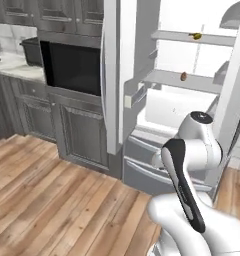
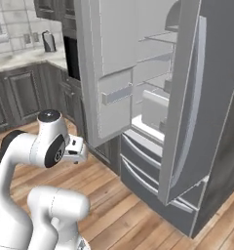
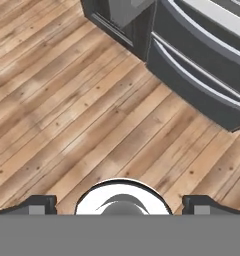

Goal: Pick up the apple and banana from the fridge and place one fruit on each plate on the dining counter.

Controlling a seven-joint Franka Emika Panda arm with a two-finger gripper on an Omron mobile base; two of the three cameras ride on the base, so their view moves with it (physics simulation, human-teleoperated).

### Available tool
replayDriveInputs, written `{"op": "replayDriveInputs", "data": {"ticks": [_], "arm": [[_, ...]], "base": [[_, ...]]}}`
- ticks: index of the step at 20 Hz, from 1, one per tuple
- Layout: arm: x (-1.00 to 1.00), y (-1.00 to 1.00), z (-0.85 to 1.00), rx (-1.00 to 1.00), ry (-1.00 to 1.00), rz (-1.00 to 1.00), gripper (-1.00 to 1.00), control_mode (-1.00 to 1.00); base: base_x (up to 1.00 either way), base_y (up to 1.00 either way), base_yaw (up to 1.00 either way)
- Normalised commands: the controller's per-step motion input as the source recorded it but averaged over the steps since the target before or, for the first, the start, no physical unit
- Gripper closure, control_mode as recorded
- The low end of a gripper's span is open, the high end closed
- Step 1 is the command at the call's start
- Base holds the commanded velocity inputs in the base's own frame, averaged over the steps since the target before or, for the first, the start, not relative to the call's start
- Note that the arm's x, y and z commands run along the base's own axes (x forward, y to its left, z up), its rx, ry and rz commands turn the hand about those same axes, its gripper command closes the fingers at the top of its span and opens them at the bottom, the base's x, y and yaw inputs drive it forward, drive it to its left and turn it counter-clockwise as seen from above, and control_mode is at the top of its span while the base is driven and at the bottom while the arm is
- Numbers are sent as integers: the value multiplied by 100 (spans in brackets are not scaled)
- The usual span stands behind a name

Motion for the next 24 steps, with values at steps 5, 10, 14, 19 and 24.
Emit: {"op": "replayDriveInputs", "data": {"ticks": [5, 10, 14, 19, 24], "arm": [[0, 0, 0, 0, 0, 0, -100, 100], [0, 0, 0, 0, 0, 0, -100, 100], [0, 0, 0, 0, 0, 0, -100, 100], [0, 0, 0, 0, 0, 0, -100, 100], [0, 0, 0, 0, 0, 0, -100, 100]], "base": [[65, 0, -39], [68, 8, -31], [67, 13, -34], [56, 21, -37], [40, 38, -34]]}}
